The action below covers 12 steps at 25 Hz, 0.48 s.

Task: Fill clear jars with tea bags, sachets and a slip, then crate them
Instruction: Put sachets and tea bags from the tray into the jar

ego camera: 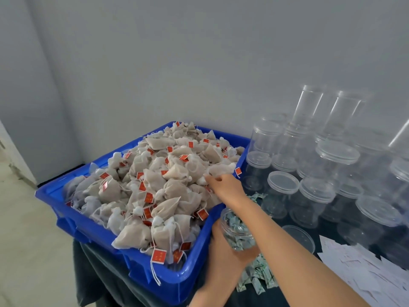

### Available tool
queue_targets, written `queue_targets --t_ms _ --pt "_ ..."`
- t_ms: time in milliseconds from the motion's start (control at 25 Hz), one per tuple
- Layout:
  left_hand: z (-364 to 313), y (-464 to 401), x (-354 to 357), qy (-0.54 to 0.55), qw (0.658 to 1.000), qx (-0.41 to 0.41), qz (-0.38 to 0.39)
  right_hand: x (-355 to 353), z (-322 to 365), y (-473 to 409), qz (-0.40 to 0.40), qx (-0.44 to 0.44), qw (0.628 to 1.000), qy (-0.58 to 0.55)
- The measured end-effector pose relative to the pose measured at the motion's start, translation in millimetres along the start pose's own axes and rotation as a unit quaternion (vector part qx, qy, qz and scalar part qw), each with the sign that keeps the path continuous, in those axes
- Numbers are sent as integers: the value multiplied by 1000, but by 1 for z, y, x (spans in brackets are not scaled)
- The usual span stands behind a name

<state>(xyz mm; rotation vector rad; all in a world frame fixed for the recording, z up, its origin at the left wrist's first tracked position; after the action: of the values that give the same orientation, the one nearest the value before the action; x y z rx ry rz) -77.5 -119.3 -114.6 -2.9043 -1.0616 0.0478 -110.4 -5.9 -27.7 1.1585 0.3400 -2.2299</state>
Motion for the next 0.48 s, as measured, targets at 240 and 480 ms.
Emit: queue_targets --t_ms 240,480 --pt "-16 -5 6 -31 999 9 7 -22 18 6 -107 -67 990 70" --pt "-10 1 7 89 996 -16 10 -115 14 63 -177 -170 969 21"
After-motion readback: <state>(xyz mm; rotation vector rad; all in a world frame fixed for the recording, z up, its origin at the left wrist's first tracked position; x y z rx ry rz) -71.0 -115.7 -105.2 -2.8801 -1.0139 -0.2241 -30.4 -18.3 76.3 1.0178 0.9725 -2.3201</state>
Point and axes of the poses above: each hand's wrist, its own y-axis away from the middle knuckle, its own x-axis out of the palm, z = x × y, the point moved 8 cm from there along -y, towards the middle knuckle, and after that the axes turned 12 degrees about y, right-handed, at the moved point
